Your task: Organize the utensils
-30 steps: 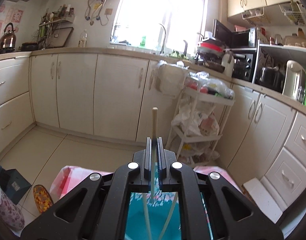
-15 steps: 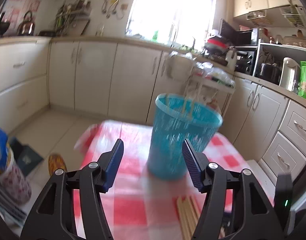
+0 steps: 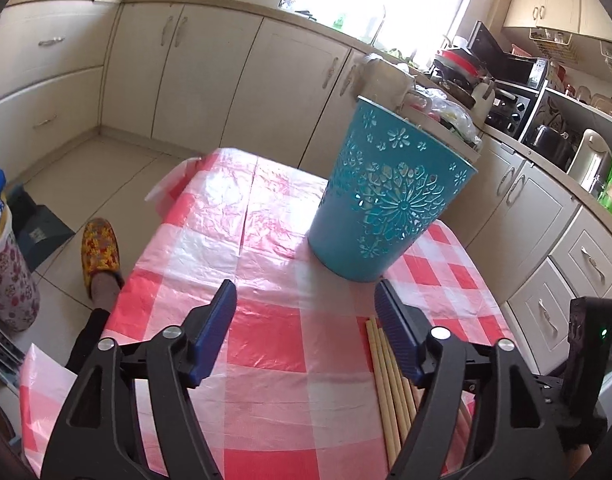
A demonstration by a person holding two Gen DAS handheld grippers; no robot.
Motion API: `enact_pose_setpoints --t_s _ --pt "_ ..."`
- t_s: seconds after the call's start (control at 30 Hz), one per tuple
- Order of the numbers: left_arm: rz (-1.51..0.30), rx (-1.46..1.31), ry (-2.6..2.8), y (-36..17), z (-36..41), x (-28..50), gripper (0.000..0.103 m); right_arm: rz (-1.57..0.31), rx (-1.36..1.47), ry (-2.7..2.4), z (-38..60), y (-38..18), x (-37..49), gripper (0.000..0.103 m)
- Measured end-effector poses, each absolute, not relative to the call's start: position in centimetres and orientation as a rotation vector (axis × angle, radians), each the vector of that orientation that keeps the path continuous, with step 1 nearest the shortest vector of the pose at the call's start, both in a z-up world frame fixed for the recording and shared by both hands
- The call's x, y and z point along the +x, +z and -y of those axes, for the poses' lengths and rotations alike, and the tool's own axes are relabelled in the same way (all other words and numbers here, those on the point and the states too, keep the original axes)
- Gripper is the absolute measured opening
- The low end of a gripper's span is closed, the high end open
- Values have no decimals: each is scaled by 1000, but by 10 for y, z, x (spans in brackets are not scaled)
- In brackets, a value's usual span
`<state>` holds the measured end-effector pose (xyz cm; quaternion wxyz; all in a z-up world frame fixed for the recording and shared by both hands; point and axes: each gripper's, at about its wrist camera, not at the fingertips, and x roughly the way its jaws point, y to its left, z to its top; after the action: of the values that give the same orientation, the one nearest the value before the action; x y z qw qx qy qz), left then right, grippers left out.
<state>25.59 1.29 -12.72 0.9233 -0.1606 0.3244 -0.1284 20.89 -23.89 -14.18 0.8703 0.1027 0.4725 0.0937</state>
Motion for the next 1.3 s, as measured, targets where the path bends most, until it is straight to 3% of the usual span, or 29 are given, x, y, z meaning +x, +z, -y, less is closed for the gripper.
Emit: enact_pose_setpoints --t_s 0.07,0.33,0.6,0.87,1.1,1.3 --pt "-711 -359 -273 -134 -12 262 77 -982 310 218 249 -140 208 6" --pt "-823 -349 -274 -152 -2 277 81 -858 543 321 267 -119 202 6" --pt "-830 -370 -293 -155 -3 278 81 -568 581 420 256 -36 215 6" --pt "-831 -388 -315 -156 -4 279 81 -355 514 377 229 49 319 6" --pt "-820 -425 -331 -157 -9 279 81 -387 466 202 211 35 404 6" --pt "-810 -443 -339 -156 -12 278 81 -458 398 157 206 17 410 6"
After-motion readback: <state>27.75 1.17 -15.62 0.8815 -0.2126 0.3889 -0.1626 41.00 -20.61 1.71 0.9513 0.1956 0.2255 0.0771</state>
